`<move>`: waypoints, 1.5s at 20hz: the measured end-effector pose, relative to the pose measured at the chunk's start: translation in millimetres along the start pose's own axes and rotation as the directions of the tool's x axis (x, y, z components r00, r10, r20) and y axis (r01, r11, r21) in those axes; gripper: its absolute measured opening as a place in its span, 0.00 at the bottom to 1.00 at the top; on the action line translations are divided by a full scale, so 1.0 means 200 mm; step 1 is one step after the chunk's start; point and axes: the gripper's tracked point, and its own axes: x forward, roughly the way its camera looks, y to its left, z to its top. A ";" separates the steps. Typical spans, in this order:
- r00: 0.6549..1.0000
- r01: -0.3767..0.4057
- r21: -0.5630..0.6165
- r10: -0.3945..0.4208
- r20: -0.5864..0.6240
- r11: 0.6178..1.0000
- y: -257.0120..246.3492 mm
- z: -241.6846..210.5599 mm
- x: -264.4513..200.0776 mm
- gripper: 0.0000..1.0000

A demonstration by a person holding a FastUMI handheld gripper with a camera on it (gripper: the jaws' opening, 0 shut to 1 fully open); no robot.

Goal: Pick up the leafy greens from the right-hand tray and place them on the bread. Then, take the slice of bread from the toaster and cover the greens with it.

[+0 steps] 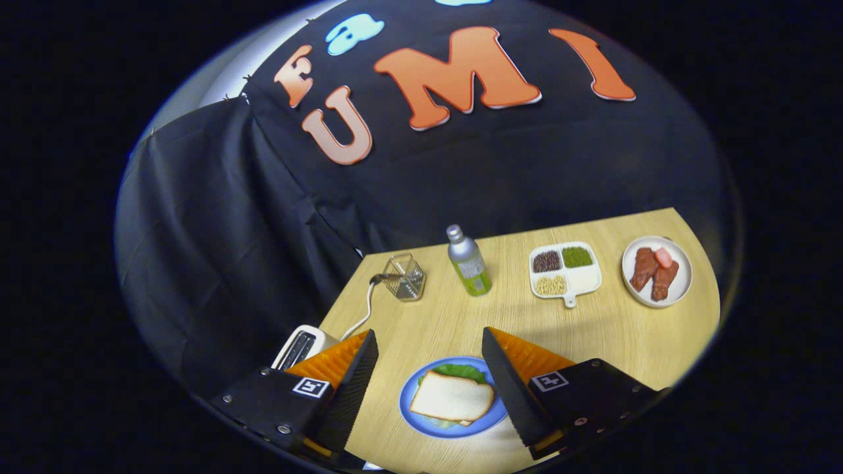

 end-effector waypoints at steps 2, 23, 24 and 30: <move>0.997 0.001 -0.043 0.003 0.079 0.999 0.03 0.14 -0.11 0.97; 0.683 0.413 -0.253 -0.114 0.721 0.875 0.09 1.18 -1.17 0.98; 0.676 0.427 -0.249 -0.124 0.726 0.869 0.08 1.18 -1.19 0.98; 0.640 0.497 -0.230 -0.174 0.749 0.837 0.01 1.17 -1.32 0.98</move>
